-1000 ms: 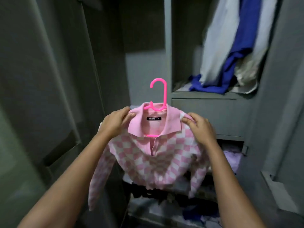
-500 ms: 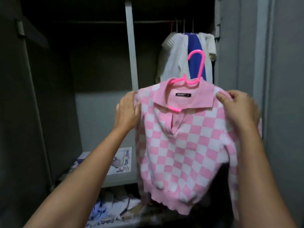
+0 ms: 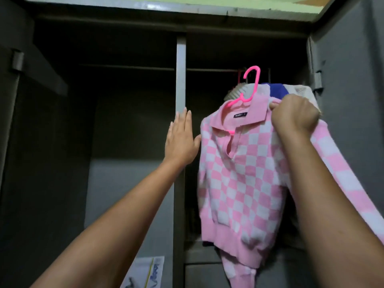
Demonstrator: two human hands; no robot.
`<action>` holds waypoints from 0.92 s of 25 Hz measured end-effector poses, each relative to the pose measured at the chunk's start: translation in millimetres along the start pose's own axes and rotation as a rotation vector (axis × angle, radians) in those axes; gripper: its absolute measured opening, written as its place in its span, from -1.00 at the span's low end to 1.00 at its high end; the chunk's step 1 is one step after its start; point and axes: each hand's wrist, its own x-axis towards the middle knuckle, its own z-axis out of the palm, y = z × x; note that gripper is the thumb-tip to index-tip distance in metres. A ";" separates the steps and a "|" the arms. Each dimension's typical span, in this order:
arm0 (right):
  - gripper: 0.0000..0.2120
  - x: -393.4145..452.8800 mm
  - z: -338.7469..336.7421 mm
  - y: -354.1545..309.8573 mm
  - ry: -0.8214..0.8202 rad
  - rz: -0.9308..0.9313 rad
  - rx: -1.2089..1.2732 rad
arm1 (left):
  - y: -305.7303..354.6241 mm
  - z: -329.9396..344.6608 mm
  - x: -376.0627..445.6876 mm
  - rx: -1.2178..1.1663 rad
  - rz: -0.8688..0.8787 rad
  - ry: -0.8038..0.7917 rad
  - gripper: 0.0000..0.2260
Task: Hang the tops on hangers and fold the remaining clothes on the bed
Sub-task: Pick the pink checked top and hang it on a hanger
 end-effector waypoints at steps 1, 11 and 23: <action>-0.78 16.4 18.6 -10.9 0.004 -0.019 -0.013 | -3.8 9.4 14.1 0.059 0.018 0.019 -0.31; -0.68 135.1 130.3 -90.4 0.080 -0.113 -0.254 | -25.1 57.1 53.9 0.516 0.088 0.432 -0.30; -0.66 134.6 135.9 -110.3 -0.031 -0.204 -0.408 | -25.7 57.3 52.0 0.531 0.110 0.467 -0.33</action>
